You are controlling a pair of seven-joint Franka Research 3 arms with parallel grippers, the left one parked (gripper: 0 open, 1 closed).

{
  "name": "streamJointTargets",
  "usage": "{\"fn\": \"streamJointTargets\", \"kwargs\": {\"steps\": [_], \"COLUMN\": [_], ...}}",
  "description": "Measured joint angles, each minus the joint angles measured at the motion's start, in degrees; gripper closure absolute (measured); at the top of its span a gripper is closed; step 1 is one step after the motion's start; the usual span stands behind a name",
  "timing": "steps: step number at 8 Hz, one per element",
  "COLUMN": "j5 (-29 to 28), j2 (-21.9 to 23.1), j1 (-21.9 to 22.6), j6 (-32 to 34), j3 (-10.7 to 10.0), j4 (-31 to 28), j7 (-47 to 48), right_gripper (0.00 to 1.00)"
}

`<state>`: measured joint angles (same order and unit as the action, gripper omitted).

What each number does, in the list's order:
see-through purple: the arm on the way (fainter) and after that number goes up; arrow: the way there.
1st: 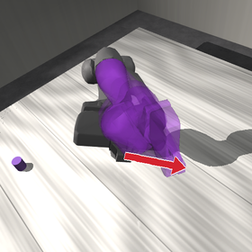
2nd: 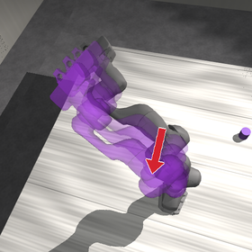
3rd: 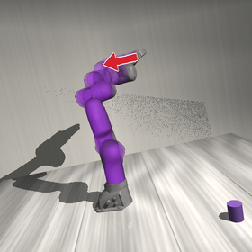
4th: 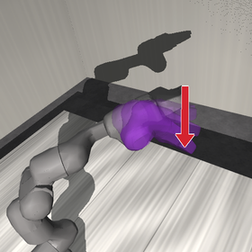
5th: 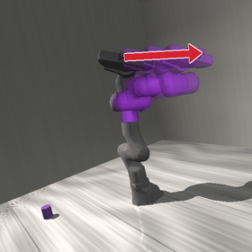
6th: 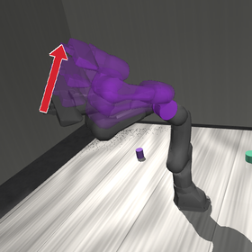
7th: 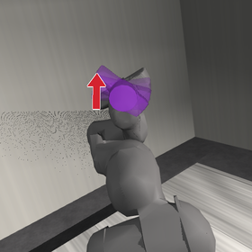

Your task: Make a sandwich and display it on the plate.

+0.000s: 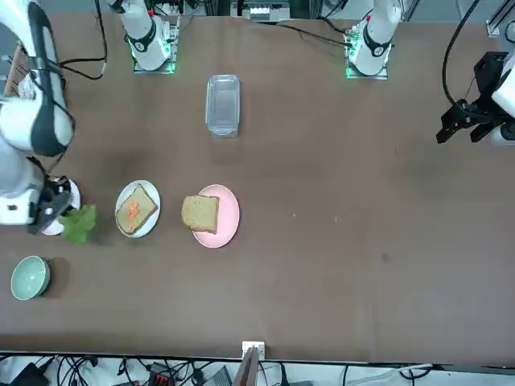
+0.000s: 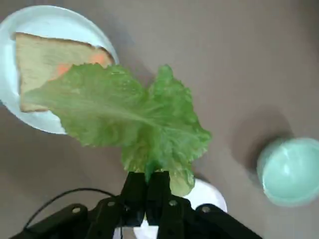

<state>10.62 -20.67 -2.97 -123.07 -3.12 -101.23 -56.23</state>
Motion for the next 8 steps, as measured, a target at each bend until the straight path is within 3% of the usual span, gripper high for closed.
{"fn": "streamJointTargets", "kwargs": {"steps": [4, 8], "j5": [-0.03, -0.01], "j2": [-1.2, 1.24], "j1": [1.58, 1.66], "j6": [-5.68, -22.5], "j3": [3.73, 4.75], "j4": [-2.45, -16.3], "j7": [-9.13, -10.77], "right_gripper": [0.96, 0.96]}}
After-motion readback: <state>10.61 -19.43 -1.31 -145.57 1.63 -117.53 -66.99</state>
